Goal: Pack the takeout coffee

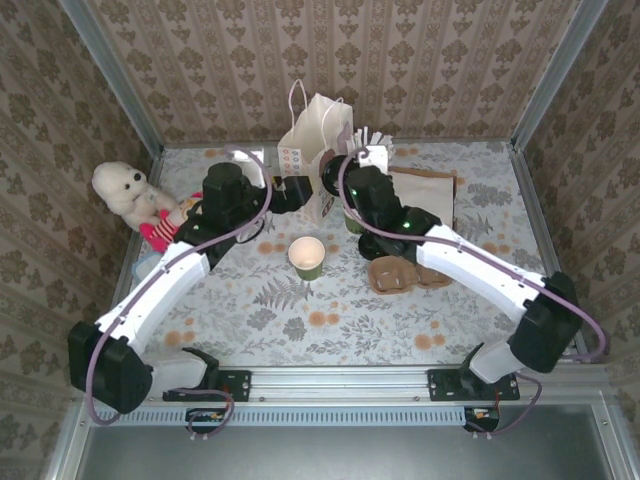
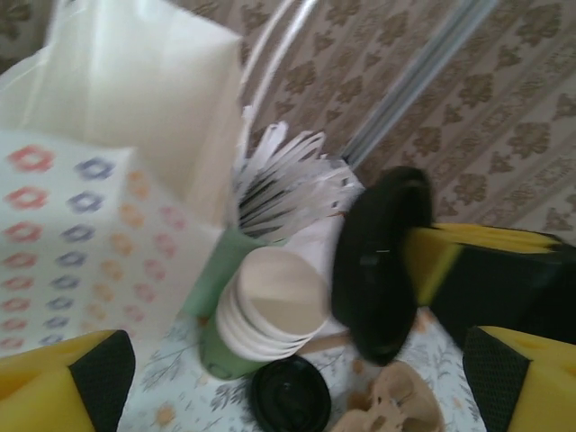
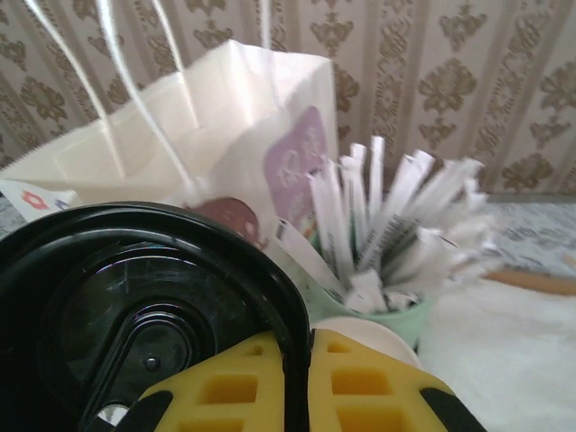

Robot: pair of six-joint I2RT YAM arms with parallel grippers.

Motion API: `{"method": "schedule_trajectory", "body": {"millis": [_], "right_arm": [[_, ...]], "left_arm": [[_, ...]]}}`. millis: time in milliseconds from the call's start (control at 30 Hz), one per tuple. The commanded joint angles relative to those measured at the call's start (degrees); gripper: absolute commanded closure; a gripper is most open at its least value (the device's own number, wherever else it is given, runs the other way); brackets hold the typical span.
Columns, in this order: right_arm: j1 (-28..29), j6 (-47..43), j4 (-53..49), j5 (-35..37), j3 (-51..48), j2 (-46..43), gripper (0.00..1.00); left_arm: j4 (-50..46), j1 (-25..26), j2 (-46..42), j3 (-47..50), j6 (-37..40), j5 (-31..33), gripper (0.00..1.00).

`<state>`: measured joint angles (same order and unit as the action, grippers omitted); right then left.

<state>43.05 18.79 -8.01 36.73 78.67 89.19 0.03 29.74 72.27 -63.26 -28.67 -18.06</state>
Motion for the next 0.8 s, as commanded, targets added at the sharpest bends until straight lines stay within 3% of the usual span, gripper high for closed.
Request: {"method": "schedule_trajectory", "body": {"millis": [0,267,467,667,767], "right_arm": [[1.5,-3.0,-1.3,3.0,7.2,3.5,0.90],[2.8,-1.8,-4.1,3.3,10.7,5.3,0.91],[3.0,-1.1,-4.8,2.2,11.5,5.1,0.91],[3.3,-0.5,-6.0,2.0,12.6,5.8,0.90],[3.1,0.1,-6.3,-0.3,12.9,5.2,0.86]], "left_arm": [[1.1,0.8,2.1,-3.8,3.1,-2.7,0.10],[0.1,1.1,6.2,-7.4,4.5,3.4,0.32],[-0.6,1.2,7.2,-7.4,3.4,4.1,0.35],[-1.7,1.2,7.3,-7.5,3.9,4.3,0.65],[-2.0,1.2,7.0,-7.4,5.0,4.3,0.75]]}}
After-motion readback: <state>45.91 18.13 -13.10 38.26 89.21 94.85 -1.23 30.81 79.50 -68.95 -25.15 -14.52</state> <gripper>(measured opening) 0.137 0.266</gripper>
